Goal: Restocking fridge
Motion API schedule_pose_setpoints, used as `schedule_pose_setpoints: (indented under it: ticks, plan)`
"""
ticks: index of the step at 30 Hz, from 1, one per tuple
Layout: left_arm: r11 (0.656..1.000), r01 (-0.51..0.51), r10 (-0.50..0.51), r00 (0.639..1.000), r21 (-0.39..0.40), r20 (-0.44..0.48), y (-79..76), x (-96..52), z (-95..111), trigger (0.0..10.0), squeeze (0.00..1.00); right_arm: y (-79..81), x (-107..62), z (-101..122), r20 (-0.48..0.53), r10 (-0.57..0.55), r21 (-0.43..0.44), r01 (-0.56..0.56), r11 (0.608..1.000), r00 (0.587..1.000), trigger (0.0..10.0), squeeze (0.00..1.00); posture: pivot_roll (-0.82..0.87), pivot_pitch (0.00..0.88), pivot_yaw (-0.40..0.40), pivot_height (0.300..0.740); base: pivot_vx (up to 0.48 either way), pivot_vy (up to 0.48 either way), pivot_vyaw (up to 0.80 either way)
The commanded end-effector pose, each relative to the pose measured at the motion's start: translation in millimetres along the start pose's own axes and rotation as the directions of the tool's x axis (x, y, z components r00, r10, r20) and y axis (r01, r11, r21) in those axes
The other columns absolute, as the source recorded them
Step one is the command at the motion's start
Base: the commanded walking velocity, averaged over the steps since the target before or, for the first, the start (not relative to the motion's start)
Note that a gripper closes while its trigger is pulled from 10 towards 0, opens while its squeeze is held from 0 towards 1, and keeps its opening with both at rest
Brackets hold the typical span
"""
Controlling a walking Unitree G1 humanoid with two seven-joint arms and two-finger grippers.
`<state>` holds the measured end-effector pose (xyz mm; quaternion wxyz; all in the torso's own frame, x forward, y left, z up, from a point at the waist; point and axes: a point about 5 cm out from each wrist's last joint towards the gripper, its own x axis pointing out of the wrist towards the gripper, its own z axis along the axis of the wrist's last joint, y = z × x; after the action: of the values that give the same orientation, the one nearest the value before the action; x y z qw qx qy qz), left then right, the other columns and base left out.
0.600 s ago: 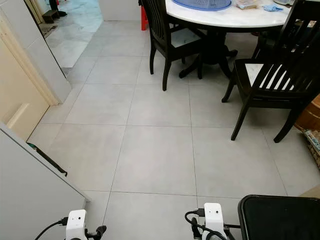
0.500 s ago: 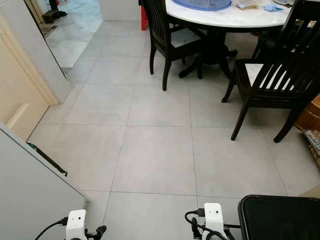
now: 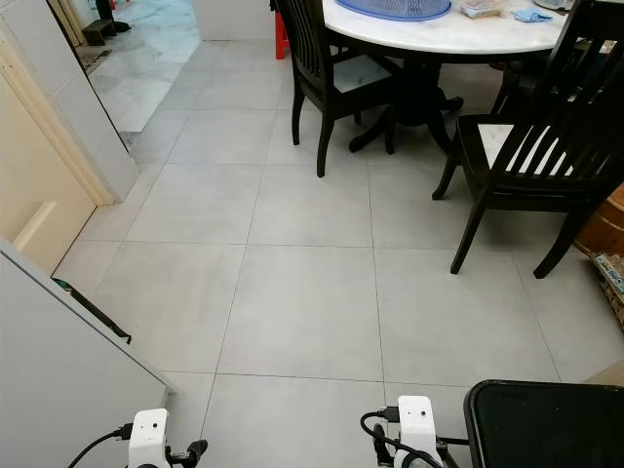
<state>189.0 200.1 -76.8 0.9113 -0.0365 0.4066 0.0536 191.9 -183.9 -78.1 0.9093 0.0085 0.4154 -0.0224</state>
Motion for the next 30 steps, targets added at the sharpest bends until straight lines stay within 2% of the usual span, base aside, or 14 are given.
schedule_pose_setpoints:
  ticks: [1,10,17,22,30]
  plan:
    - [0.997,-0.052,0.042,0.983,-0.052,-0.176,4.0,-5.0,-26.3,10.0,0.00,-10.5,1.3,-4.6,-0.194,0.015,0.067,-0.002,0.998,0.981,10.0,0.00,-0.03,0.000,-0.043,0.740,0.000,0.000,0.00]
    - [0.997,-0.057,0.046,0.983,-0.057,-0.175,5.2,-5.2,-26.4,10.0,0.00,-9.1,1.3,-5.1,-0.191,0.016,0.087,0.001,0.996,0.982,10.0,0.00,-0.02,0.000,-0.037,0.740,0.000,0.000,0.00]
    - [0.998,-0.059,0.054,0.987,-0.030,-0.150,7.5,-5.2,-24.2,10.0,0.00,-7.5,1.2,-6.2,-0.196,0.020,0.115,0.003,0.993,0.980,10.0,0.00,-0.03,0.000,-0.019,0.740,0.000,0.000,0.00]
    - [0.997,-0.025,0.036,0.988,0.075,-0.152,10.4,-5.1,-22.3,10.0,0.00,-4.7,1.0,-7.8,-0.198,0.028,0.116,-0.005,0.993,0.980,10.0,0.00,-0.03,0.000,0.001,0.740,0.000,0.000,0.00]
    - [0.995,-0.020,0.036,0.987,0.100,-0.158,13.4,-5.9,-23.5,10.0,0.00,-1.6,0.7,-10.0,-0.199,0.033,0.126,-0.008,0.992,0.979,10.0,0.00,-0.05,0.000,0.018,0.740,0.000,0.000,0.00]
